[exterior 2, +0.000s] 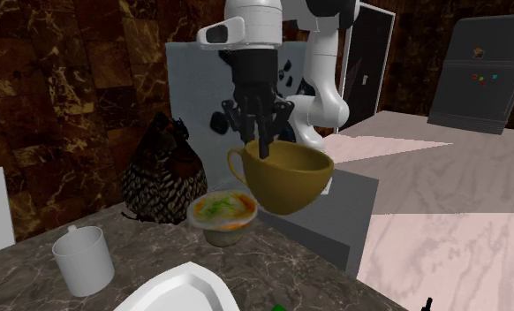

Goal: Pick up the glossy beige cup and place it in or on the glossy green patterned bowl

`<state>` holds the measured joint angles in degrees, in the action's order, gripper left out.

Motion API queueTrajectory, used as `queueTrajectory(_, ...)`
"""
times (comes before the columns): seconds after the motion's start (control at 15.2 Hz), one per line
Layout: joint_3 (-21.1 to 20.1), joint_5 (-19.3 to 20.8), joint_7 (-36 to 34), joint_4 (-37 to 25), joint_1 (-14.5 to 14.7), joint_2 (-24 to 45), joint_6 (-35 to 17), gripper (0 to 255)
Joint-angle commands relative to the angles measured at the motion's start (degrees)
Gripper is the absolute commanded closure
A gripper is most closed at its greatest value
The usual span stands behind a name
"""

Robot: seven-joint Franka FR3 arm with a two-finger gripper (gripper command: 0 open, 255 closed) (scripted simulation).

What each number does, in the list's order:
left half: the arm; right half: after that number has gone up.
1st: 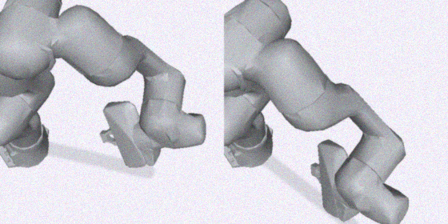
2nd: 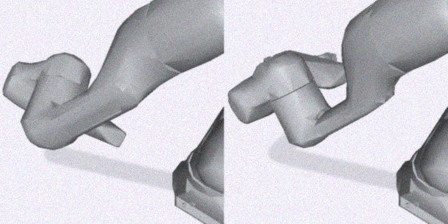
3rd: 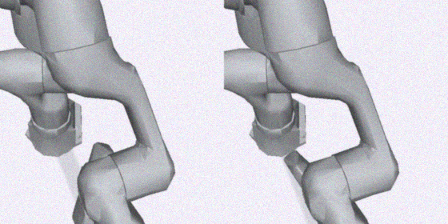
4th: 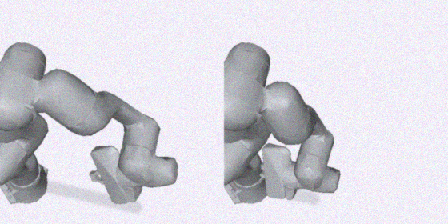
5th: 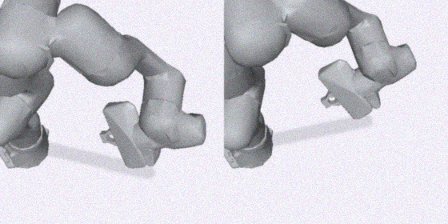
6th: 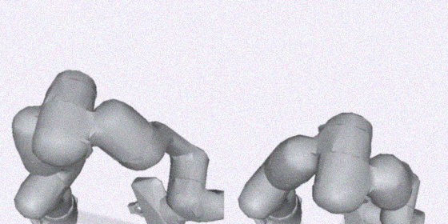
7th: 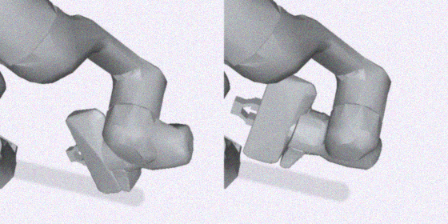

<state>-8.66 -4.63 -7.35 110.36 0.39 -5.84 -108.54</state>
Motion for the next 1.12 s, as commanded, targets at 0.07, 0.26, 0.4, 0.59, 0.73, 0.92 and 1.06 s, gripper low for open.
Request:
queueTrajectory(0.07,2.3,-0.3,4.2,1.3,-1.8,-2.2,1.2,255)
queueTrajectory(0.26,4.7,-0.3,8.3,2.6,-3.5,-4.2,2.2,255)
queueTrajectory(0.4,6.4,-0.2,11.0,3.1,-4.6,-5.2,2.8,255)
queueTrajectory(0.59,8.9,0.1,15.0,3.4,-6.3,-6.3,4.0,255)
queueTrajectory(0.73,10.4,0.3,17.4,4.1,-7.3,-6.7,3.9,255)
queueTrajectory(0.92,10.4,0.2,17.6,6.3,-7.3,-6.6,1.6,255)
queueTrajectory(1.06,10.4,0.2,17.7,7.8,-7.3,-6.5,0.0,255)
